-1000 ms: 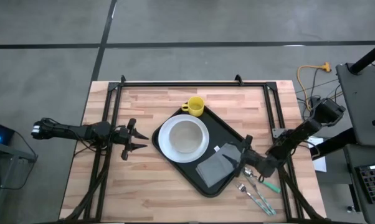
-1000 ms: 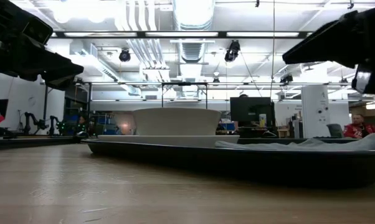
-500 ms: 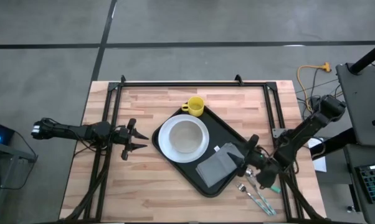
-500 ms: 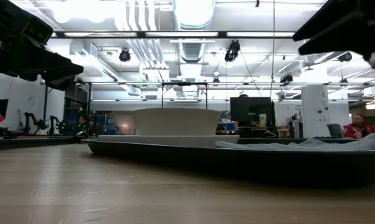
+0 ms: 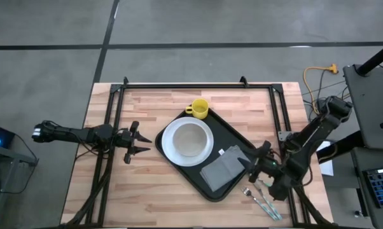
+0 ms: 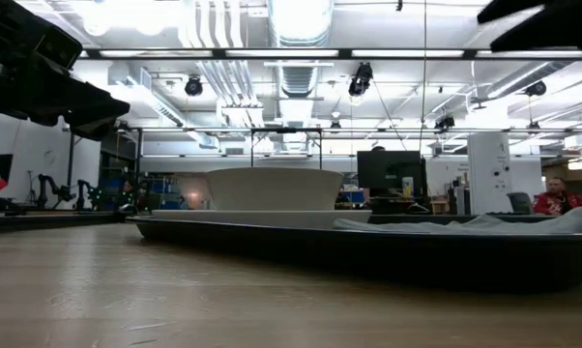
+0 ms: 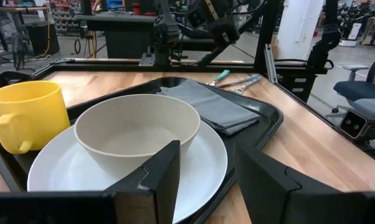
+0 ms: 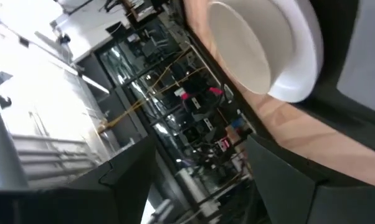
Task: Set up tray
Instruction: Put the white and blue fork on top of the gray napkin on the black serving tray
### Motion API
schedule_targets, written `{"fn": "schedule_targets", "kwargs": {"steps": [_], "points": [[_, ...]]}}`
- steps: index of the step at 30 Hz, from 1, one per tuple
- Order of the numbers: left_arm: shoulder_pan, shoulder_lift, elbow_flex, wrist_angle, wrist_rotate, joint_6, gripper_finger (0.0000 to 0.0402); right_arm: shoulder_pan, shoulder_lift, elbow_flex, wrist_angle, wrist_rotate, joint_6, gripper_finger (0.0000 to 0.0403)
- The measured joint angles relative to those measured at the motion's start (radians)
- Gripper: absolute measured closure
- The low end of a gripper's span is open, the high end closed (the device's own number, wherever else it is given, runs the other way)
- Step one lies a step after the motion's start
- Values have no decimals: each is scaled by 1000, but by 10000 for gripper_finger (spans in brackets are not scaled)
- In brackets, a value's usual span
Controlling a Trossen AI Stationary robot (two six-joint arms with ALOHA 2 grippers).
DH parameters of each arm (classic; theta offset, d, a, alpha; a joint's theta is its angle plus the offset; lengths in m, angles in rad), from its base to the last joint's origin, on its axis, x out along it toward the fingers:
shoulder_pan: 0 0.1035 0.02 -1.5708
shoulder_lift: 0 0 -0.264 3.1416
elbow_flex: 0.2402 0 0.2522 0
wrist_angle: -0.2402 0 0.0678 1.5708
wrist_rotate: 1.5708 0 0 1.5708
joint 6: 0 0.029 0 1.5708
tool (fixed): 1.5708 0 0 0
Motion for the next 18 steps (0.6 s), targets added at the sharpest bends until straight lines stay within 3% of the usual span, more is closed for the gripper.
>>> {"fn": "schedule_targets", "kwargs": {"steps": [7,9,18], "points": [[0,0,0,0,0,0,266,45,2,175,-390,17,0,161],[0,0,0,0,0,0,266,55,6,215,-492,67,0,161],[0,0,0,0,0,0,266,76,10,291,-663,221,1,161]]}}
